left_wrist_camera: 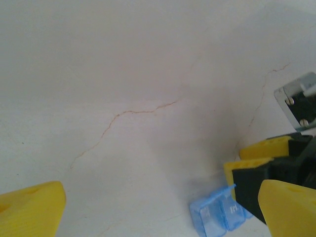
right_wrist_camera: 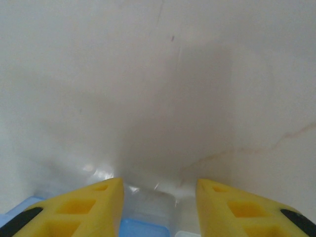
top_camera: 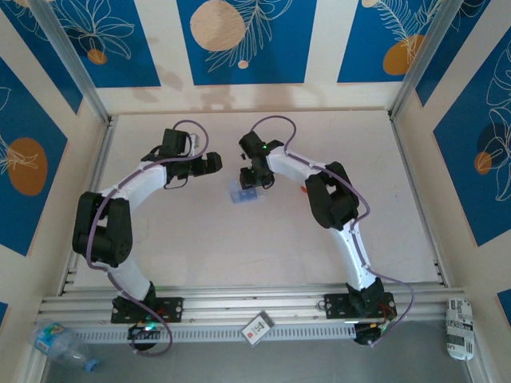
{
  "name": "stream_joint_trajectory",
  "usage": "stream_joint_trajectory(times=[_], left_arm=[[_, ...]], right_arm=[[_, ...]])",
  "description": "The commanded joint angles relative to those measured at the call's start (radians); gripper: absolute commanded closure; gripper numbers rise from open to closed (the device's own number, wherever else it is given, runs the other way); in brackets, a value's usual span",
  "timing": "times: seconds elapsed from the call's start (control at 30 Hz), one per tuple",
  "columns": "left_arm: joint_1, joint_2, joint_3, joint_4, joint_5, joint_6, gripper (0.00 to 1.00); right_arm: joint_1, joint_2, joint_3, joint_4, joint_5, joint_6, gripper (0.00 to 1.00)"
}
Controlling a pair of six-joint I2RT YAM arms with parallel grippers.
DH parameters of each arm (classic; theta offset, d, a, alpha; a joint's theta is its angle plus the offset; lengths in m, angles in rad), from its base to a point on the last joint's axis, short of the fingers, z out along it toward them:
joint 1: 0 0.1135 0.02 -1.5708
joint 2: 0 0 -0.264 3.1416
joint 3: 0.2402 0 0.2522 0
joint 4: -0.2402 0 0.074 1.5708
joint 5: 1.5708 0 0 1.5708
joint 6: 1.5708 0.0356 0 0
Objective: Sort the pills into containers
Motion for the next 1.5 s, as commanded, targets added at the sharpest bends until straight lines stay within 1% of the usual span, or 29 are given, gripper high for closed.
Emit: stream_joint_trajectory(times=[0.0,0.23,0.4,0.7,1.2,1.47], left_arm=[[0.007,-0.014,-0.013,0.017,0.025,-0.017,0.0],[0.008,-0.014,-0.017,0.025,0.029,-0.02,0.0],[0.008,-0.011,-0.017,0.025,0.032,-0.022,0.0],[0.008,-0.014,-0.023,0.031,0.035,-0.021,0.0],[0.008,-0.011,-0.026,0.037,0.041,-0.023,0.0],[0.008,-0.009,-0.026,0.041,0.045,-0.028,0.0]], right_arm=[[0.029,-0.05,-0.058,-0.029,-0.045,0.056,0.56],[0.052,-0.112,-0.154,0.004,-0.064,0.114,0.55],[0.054,-0.14,-0.186,0.018,-0.071,0.134,0.52],[0.032,-0.155,-0.206,0.024,-0.073,0.141,0.53],[0.017,-0.266,-0.356,0.081,-0.122,0.167,0.53],[-0.02,-0.292,-0.386,0.102,-0.124,0.172,0.5]])
